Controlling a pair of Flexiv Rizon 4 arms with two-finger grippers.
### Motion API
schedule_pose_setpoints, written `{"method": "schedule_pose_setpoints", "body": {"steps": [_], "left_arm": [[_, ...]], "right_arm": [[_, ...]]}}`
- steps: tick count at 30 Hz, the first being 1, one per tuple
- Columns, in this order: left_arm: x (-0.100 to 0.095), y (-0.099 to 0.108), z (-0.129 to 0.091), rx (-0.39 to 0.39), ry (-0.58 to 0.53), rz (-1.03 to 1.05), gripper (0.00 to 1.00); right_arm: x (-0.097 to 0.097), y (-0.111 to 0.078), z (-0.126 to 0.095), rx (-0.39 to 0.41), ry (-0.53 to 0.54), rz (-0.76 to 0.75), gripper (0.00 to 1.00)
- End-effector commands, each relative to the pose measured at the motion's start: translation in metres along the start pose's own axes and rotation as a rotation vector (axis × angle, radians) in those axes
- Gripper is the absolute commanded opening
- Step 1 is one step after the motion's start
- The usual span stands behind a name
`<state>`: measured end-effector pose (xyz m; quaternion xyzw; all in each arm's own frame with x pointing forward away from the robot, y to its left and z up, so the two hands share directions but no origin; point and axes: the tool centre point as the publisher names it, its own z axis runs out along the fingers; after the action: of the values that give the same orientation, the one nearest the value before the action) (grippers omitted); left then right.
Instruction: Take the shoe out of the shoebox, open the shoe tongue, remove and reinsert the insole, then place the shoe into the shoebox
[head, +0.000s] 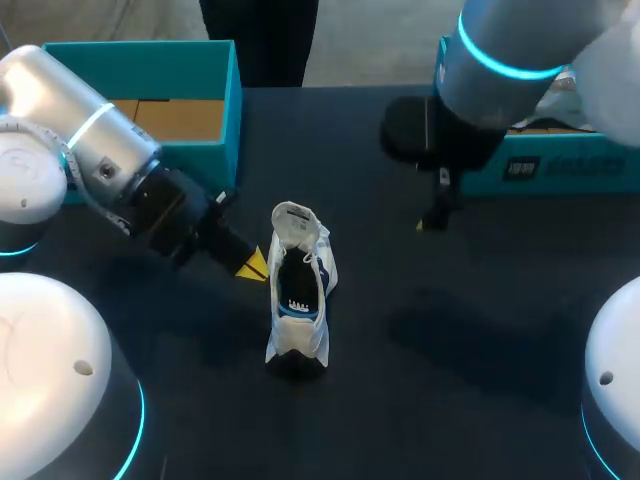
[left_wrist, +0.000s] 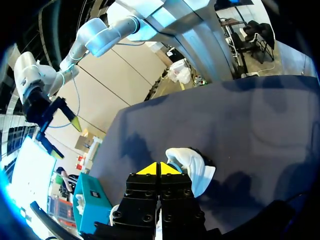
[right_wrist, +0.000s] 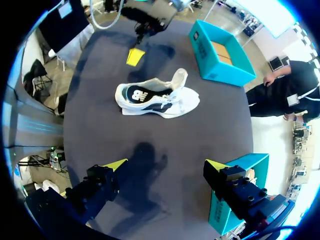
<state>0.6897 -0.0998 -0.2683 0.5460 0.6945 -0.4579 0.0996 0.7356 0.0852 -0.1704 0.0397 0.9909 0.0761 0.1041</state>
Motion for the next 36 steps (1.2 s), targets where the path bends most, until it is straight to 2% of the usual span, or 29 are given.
{"method": "schedule_pose_setpoints", "body": {"steps": [1,18,23,36], "left_arm": [[0.0,-0.001,-0.001,-0.002,0.003,0.0,0.0],[0.0,-0.001,-0.001,-0.002,0.003,0.0,0.0],[-0.005,0.008,-0.011,0.008,0.075,0.038,0.0],[-0.016,0.026,-0.008,-0.082,0.243,0.059,0.0]], "right_arm": [[0.005,-0.006,-0.025,-0.005,-0.007,-0.001,1.0],[0.005,-0.006,-0.025,-0.005,-0.007,-0.001,1.0],[0.005,-0.006,-0.025,-0.005,-0.007,-0.001,1.0],[0.005,-0.006,-0.025,-0.005,-0.007,-0.001,1.0]]}}
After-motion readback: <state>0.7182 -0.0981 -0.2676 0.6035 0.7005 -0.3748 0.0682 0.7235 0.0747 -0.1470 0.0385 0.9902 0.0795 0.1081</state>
